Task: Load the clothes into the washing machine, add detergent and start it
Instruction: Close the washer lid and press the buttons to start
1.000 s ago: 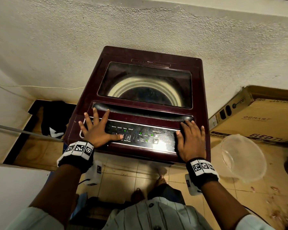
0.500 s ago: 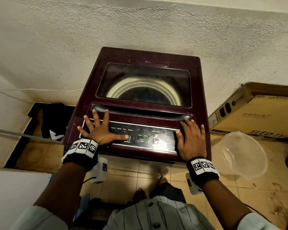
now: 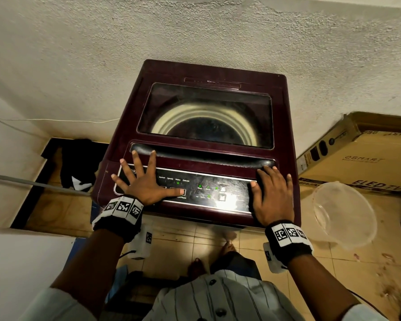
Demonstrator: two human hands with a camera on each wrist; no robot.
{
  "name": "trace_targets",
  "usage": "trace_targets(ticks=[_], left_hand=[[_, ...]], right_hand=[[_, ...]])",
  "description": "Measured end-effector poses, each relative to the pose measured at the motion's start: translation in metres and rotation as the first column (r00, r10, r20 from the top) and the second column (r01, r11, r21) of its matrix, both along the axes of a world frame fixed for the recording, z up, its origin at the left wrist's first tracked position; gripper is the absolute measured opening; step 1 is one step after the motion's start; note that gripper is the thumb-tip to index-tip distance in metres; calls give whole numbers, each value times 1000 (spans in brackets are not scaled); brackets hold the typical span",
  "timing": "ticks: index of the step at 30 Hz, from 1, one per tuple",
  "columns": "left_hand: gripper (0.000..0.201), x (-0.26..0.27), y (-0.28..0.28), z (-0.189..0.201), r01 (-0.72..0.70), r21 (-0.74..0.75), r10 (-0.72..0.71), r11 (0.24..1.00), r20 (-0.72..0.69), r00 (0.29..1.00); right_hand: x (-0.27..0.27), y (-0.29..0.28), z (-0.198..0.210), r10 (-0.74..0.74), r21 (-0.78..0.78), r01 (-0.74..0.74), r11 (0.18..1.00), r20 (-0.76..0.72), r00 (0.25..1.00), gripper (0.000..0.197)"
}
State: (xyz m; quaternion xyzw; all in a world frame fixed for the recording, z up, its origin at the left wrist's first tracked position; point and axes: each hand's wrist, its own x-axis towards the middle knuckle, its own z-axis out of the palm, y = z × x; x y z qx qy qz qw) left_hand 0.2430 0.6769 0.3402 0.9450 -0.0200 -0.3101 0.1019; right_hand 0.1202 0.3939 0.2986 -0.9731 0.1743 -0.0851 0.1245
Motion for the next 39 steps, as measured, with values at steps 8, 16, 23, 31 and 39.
trace_targets(ticks=[8, 16, 23, 31, 39], left_hand=[[134, 2, 33, 2, 88, -167, -91, 982, -10, 996], [132, 5, 33, 1, 102, -109, -99, 989, 32, 995], [134, 8, 31, 0, 108, -42, -106, 993, 43, 993], [136, 9, 29, 3, 125, 14, -126, 992, 62, 990], [136, 10, 30, 3, 141, 31, -142, 990, 62, 988]], right_hand=[[-2, 0, 1, 10, -11, -10, 1000, -4, 1000, 58], [-2, -1, 0, 15, -13, -15, 1000, -4, 1000, 58], [-2, 0, 1, 12, -14, -12, 1000, -25, 1000, 57], [-2, -1, 1, 9, -14, -9, 1000, -30, 1000, 57], [-2, -1, 1, 10, -6, -10, 1000, -25, 1000, 58]])
